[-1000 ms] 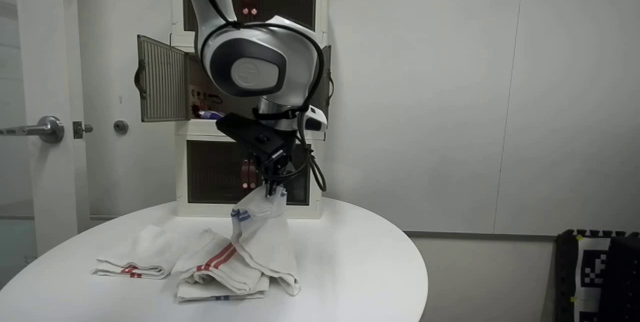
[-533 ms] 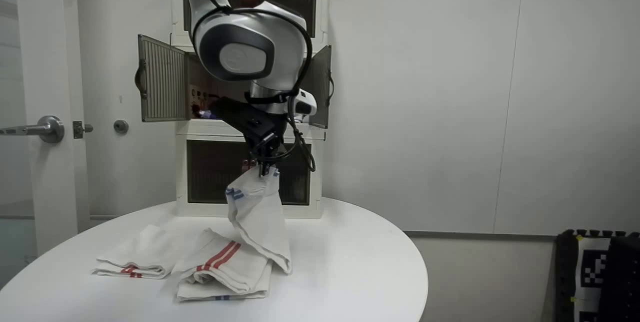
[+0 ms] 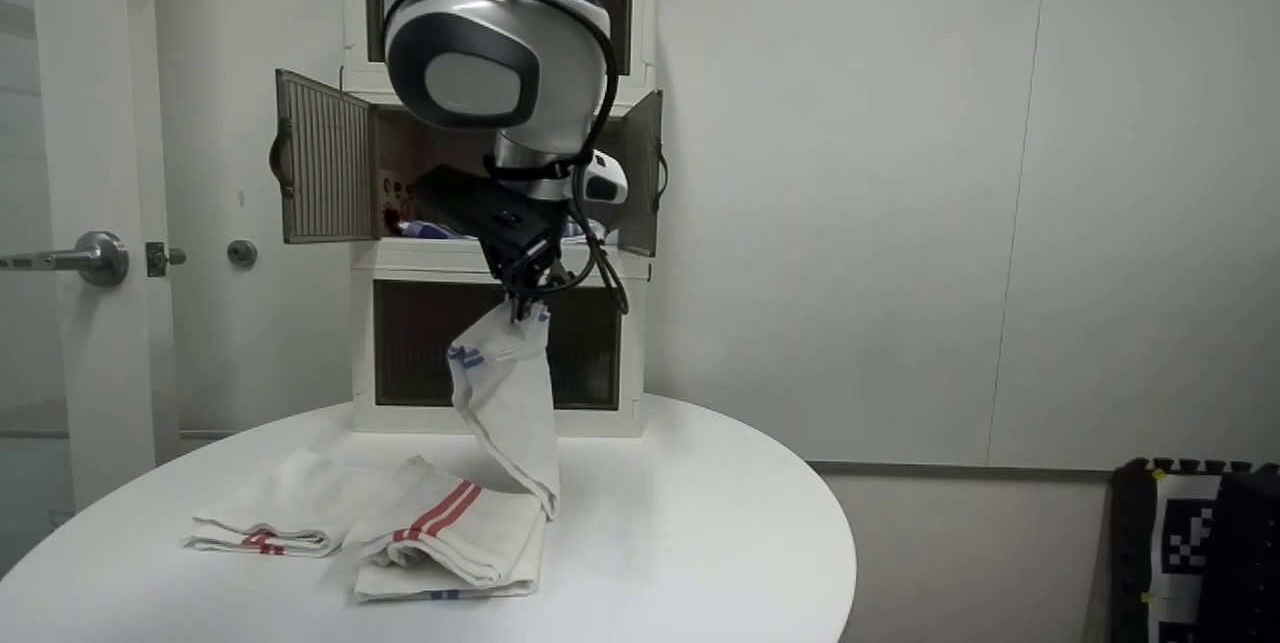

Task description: Put one towel in the middle cabinet

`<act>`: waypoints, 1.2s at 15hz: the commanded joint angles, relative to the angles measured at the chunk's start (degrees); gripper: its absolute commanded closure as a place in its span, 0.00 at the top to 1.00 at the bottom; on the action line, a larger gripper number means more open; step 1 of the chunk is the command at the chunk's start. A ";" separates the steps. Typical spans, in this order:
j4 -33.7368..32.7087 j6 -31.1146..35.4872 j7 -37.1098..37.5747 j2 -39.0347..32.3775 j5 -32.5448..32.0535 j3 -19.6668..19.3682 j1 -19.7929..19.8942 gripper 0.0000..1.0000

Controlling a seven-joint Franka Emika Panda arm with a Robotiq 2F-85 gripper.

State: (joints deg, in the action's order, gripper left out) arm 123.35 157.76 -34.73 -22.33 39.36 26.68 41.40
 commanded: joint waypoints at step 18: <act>-3.86 -6.33 -30.36 16.91 40.41 1.44 -2.52 0.02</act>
State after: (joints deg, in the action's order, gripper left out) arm 120.25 153.84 -60.70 -8.46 72.02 27.24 37.64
